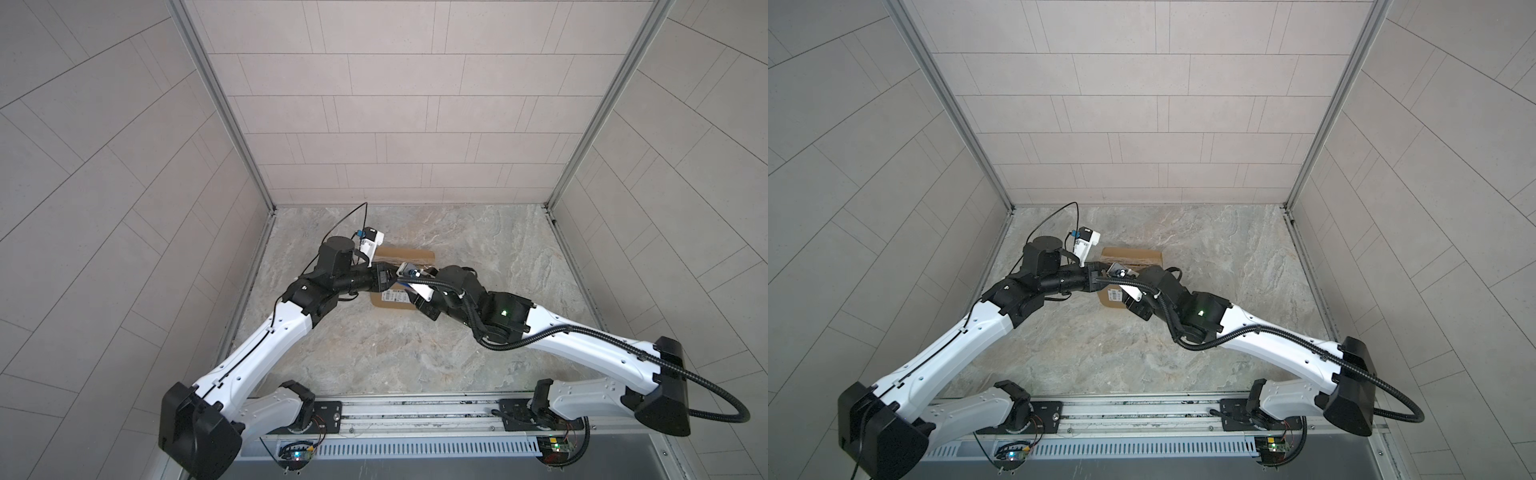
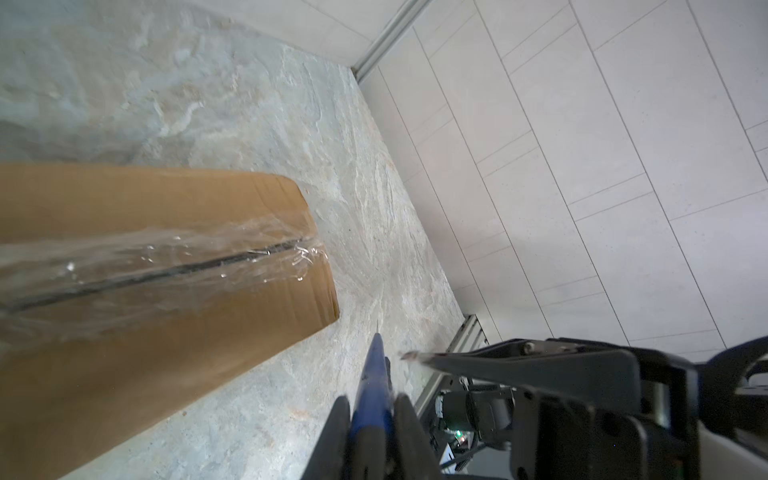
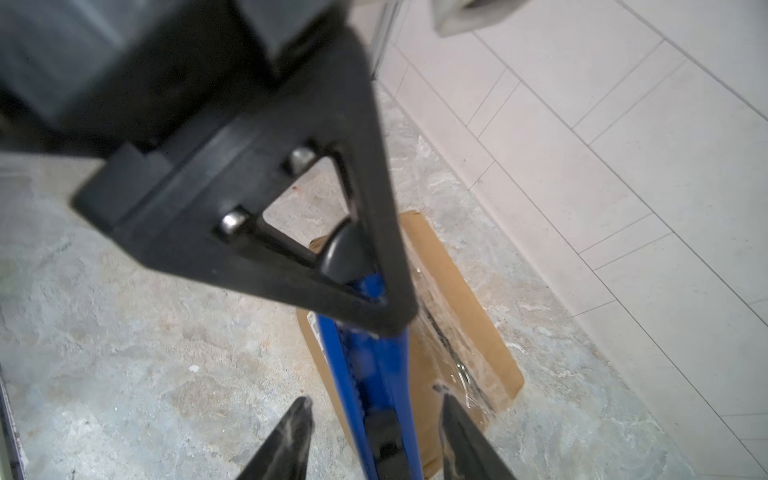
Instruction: Unpack the express box
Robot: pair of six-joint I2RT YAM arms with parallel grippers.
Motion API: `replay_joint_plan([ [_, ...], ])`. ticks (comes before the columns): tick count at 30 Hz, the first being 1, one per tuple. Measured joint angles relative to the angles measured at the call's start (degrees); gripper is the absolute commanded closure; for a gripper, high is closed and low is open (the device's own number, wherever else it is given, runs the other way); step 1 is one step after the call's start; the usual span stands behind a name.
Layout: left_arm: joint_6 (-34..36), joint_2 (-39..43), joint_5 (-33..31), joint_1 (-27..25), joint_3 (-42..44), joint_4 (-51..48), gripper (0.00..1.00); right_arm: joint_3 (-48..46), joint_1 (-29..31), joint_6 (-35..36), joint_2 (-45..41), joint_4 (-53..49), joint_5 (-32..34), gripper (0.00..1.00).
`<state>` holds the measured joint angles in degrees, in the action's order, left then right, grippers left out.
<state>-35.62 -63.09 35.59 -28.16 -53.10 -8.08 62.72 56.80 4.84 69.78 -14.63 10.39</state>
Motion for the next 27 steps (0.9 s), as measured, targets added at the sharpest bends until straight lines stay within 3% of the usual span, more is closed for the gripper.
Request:
replay_joint_plan([
  [7, -9.55, 7.87, -10.49, -1.88, 11.06, 23.89, 1.0, -10.21, -2.12, -23.04, -15.56, 10.16, 2.1, 0.45],
  [13, -13.53, 8.96, -19.23, -5.84, 17.05, 42.38, 1.0, -19.17, -2.23, -38.21, -16.24, 23.41, 2.16, 0.46],
  [19, -16.55, 8.0, -22.91, -7.85, 18.69, 53.46, 1.0, -22.8, -3.37, -45.13, -11.47, 38.75, 0.02, 0.46],
  [27, -21.05, 7.04, -24.98, -8.0, 20.46, 61.4, 1.0, -23.41, -4.59, -46.84, -10.36, 56.15, -3.04, 0.46],
])
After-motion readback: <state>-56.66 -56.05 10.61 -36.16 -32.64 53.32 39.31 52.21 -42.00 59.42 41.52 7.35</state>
